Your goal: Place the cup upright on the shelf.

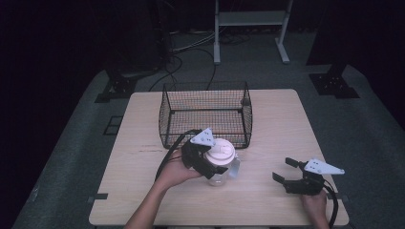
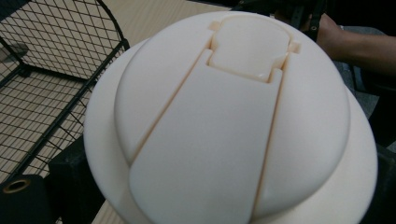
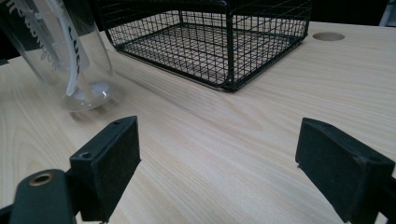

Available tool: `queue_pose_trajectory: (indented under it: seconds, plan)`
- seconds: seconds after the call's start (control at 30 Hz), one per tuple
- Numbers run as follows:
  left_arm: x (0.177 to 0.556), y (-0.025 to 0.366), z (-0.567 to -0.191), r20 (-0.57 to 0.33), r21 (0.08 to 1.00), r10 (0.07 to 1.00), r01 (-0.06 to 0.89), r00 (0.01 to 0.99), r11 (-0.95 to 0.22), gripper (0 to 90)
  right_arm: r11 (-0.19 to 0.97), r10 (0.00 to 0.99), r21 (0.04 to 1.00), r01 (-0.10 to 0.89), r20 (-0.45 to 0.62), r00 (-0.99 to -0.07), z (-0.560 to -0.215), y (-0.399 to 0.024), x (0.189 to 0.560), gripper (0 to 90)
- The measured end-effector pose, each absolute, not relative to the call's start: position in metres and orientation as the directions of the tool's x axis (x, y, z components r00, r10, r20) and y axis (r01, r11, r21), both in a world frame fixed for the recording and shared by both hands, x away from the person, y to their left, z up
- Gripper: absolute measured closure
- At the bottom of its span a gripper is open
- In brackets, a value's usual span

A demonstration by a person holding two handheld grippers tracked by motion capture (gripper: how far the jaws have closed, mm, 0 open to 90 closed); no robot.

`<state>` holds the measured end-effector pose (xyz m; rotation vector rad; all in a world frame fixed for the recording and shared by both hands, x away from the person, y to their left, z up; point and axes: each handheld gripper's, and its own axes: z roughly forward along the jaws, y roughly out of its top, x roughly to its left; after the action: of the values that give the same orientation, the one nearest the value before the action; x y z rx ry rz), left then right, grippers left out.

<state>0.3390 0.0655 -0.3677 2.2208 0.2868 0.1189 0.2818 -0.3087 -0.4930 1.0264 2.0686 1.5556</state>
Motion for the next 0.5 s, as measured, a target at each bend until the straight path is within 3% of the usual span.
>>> queue_pose_trajectory:
  seconds: [0.5]
  plan:
    - [0.348, 0.065, -0.327, 0.025, 0.785, 0.272, 0.15, 0.962, -0.602, 5.6, 0.128, 0.728, 0.934, 0.335, 0.141, -0.671, -0.493, -0.309, 0.282, 12.8]
